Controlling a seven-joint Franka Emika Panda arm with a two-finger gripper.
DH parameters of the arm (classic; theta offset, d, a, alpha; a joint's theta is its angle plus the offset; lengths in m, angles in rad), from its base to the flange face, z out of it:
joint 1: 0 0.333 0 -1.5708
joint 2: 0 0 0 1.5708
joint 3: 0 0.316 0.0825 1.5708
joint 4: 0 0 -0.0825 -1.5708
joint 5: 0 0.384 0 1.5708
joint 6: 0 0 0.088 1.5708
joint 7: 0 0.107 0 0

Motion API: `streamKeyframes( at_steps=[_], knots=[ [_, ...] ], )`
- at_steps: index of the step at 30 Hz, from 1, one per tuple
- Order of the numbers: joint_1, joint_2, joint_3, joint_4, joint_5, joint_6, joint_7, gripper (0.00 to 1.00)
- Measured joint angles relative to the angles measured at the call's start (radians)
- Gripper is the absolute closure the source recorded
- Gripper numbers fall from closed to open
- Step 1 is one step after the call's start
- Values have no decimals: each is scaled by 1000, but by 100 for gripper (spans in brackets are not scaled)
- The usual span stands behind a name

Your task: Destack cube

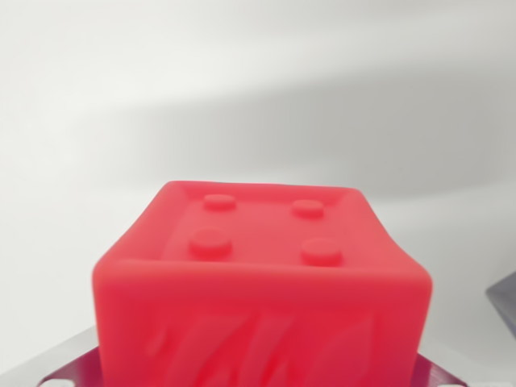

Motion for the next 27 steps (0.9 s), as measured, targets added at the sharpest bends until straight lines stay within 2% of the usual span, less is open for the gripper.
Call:
streamKeyframes(
  at_steps=[7,27],
  knots=[
    [19,28,1,27,1,3,57,100],
    [20,180,2,45,6,132,60,100]
  ],
)
